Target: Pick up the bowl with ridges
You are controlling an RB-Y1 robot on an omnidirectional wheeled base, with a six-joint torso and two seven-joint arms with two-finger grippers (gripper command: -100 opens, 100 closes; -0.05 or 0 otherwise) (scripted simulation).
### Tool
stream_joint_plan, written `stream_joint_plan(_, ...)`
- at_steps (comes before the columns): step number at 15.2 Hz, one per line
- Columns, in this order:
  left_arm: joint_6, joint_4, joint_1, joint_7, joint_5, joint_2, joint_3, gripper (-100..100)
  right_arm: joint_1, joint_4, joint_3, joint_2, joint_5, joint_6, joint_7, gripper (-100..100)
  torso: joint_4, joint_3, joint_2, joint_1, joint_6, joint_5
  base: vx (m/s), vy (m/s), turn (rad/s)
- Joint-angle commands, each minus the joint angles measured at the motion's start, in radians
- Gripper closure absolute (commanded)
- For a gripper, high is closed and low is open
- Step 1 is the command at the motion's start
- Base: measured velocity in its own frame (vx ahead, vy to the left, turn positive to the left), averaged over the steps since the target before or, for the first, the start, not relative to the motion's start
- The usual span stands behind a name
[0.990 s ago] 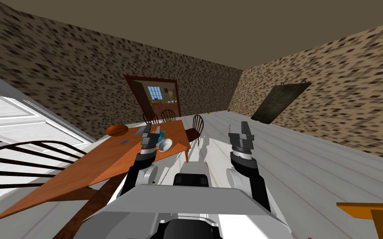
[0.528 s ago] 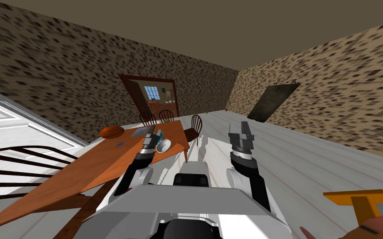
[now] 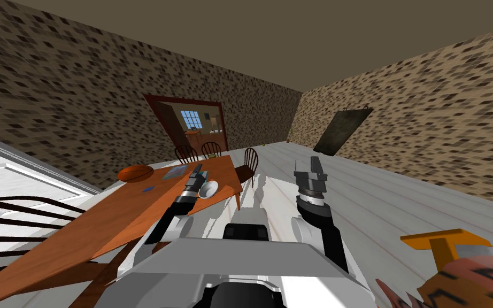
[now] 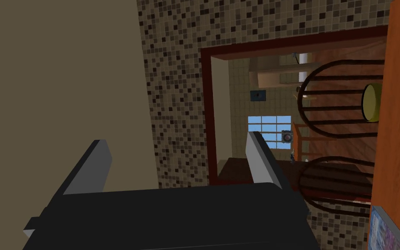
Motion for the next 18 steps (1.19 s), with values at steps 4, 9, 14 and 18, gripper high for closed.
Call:
stream_joint_plan(4,0.089,0.034,0.006,0.012,0.023,0.023,0.022,-100,0.000,0.000,0.000,0.000,0.000,0.000,0.000,0,0.000,0.000,0.000,0.000,0.000,0.000,-0.001,0.006,-0.064)
stream_joint_plan(9,0.189,0.062,0.009,0.024,0.050,0.041,0.049,-100,0.000,0.000,0.000,0.000,0.000,0.000,0.000,0,0.000,0.000,0.000,0.000,0.000,0.000,0.000,0.004,-0.077)
stream_joint_plan(14,0.286,0.091,0.012,0.036,0.078,0.055,0.077,-100,0.000,0.000,0.000,0.000,0.000,0.000,0.000,0,0.000,0.000,0.000,0.000,0.000,0.000,0.000,0.005,-0.081)
stream_joint_plan(18,0.378,0.122,0.016,0.050,0.106,0.064,0.106,-100,0.000,0.000,0.000,0.000,0.000,0.000,0.000,0,0.000,0.000,0.000,0.000,0.000,0.000,0.002,0.005,-0.087)
